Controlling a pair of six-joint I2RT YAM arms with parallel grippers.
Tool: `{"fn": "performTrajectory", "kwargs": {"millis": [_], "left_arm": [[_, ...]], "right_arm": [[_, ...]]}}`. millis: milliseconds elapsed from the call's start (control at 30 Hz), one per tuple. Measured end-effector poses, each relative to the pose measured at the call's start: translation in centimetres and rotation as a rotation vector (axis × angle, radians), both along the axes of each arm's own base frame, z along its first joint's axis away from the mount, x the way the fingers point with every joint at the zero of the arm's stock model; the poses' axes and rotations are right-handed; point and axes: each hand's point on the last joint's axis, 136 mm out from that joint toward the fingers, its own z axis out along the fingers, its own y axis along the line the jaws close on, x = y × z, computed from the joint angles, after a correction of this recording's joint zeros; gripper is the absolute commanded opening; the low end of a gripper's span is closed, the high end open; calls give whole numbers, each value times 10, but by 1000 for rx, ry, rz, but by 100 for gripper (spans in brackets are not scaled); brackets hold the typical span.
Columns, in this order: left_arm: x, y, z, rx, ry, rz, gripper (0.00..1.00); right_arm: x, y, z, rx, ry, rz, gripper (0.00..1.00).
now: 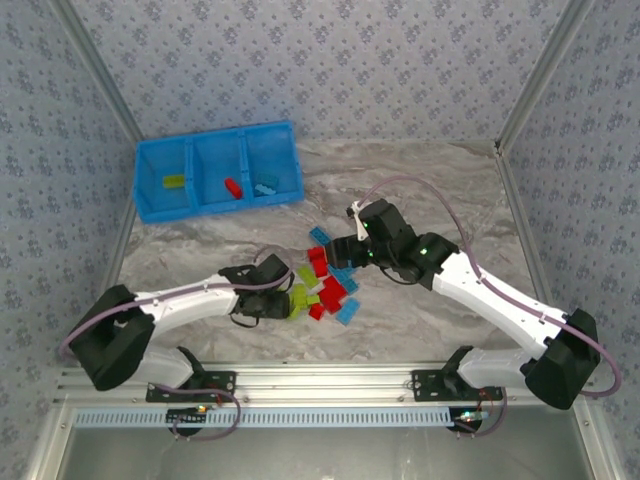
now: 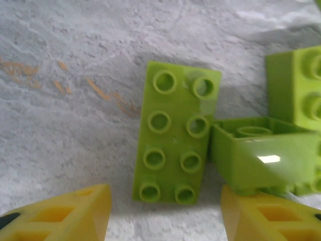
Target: Sort the legos into containers by color
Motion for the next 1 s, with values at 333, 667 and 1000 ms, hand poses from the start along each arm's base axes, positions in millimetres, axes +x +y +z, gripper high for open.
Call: {"fn": "performTrajectory", "kwargs": {"millis": [333, 667, 1000], "left_arm": [[8, 6, -8, 51, 7, -3, 43], [10, 10, 0, 19, -31, 16, 21], [94, 80, 146, -125, -453, 358, 19]], "right_arm": [[0, 0, 0, -2, -1, -17, 83], [-12, 7, -3, -7, 23, 6, 83], [-17, 12, 3, -2, 17, 19, 83]]}}
